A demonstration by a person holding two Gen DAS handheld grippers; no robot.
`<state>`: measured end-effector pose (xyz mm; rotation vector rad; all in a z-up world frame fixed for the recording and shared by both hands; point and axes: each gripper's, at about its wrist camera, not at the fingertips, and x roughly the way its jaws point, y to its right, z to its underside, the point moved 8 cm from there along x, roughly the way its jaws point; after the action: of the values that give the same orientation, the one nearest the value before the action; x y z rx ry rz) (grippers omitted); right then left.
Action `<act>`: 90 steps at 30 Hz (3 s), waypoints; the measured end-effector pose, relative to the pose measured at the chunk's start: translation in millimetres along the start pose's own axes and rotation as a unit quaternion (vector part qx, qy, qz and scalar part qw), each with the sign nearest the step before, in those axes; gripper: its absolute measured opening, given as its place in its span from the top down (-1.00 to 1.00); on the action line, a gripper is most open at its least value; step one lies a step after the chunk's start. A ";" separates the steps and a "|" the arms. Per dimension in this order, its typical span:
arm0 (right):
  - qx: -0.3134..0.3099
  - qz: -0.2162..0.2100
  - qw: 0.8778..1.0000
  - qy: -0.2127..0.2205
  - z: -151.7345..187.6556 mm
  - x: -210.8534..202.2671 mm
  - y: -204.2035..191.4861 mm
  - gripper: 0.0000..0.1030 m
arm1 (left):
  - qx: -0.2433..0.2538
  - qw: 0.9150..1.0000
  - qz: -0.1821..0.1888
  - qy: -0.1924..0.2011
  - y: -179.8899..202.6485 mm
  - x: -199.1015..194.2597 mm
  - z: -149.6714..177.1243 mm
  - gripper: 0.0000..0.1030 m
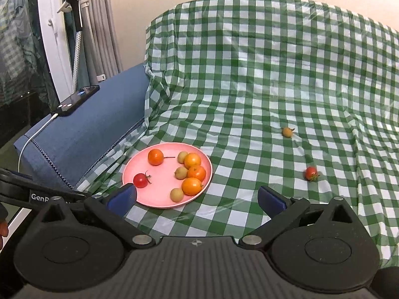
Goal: Organize fruits
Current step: 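Lift both tools away from the plate, then grasp the small tangerine with the left tool while the right tool grasps the red cherry tomato, then carry both fruits over the pink plate and open both tools to drop them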
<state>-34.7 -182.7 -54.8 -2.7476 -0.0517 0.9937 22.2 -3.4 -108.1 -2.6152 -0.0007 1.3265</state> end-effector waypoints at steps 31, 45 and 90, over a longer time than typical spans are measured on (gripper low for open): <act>0.082 0.176 0.981 -0.016 19.1 184.9 236.0 -0.94 | 0.068 0.996 0.053 -0.037 168.6 127.3 -149.3 -1.00; 0.092 0.234 0.968 -0.008 34.3 204.5 294.6 0.40 | 0.144 0.978 0.150 -0.015 343.9 208.4 -209.4 -1.00; 0.056 0.030 0.997 -0.042 35.5 48.8 82.4 0.40 | 0.034 0.991 0.131 -0.015 82.6 36.9 -57.5 0.35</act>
<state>-23.0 -251.1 -129.8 -2.6190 0.0710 1.0939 82.3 -91.4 -119.9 -2.6043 0.3892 1.4193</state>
